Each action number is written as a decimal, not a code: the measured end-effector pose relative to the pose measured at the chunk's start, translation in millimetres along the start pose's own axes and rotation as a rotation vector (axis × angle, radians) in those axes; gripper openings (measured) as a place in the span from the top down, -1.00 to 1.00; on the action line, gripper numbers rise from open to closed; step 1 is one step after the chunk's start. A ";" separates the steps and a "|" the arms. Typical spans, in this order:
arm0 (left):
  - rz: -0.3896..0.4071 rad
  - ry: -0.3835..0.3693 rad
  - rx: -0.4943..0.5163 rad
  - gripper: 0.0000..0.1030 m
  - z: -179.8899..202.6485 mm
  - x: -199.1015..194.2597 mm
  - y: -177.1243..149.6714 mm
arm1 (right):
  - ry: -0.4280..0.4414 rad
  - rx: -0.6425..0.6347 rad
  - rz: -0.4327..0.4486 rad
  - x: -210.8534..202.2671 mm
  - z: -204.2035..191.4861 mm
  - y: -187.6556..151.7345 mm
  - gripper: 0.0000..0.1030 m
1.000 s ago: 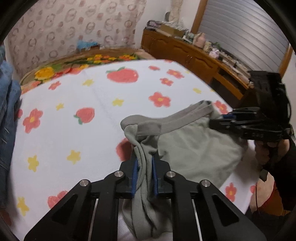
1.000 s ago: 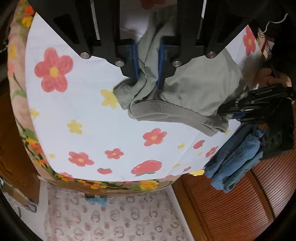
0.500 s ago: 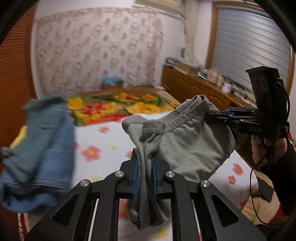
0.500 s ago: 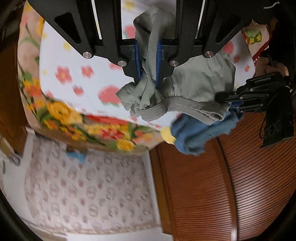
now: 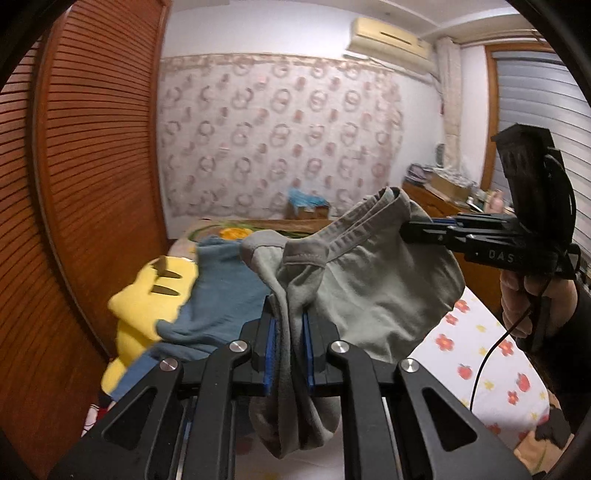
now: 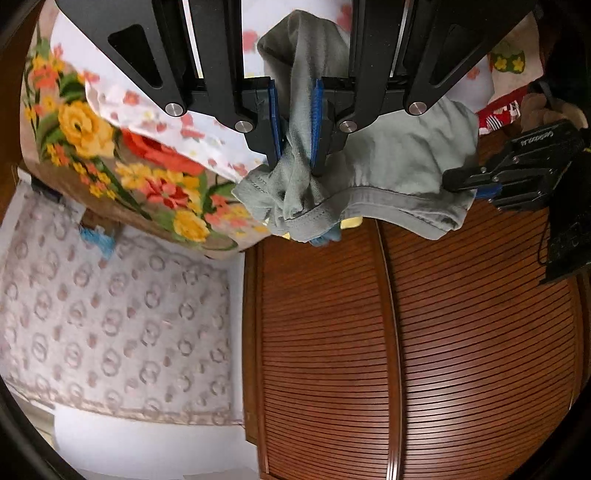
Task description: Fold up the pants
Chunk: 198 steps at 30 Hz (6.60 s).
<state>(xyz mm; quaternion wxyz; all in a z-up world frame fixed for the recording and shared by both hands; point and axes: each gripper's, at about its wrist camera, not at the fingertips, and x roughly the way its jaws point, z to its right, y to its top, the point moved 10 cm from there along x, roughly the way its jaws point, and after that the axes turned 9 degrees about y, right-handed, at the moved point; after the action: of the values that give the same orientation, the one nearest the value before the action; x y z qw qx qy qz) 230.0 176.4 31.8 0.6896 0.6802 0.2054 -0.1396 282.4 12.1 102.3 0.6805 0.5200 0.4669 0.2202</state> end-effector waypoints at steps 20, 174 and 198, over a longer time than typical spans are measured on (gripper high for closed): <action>0.006 0.089 -0.189 0.74 -64.4 42.8 -13.7 | -0.005 -0.159 -0.086 128.8 8.7 49.5 0.73; 0.104 -0.103 0.069 -1.00 157.1 -136.3 -45.2 | -0.486 0.252 0.199 -236.3 -149.3 -137.6 -0.21; 0.106 -0.095 0.065 -1.00 152.2 -137.7 -44.6 | -0.493 0.254 0.203 -242.1 -144.2 -141.6 -0.21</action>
<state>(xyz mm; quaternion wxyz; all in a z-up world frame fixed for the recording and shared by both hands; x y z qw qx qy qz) 102.5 11.3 56.2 0.6825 0.7049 0.1316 -0.1414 18.4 -156.9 68.0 0.6774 0.6828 0.2569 0.0938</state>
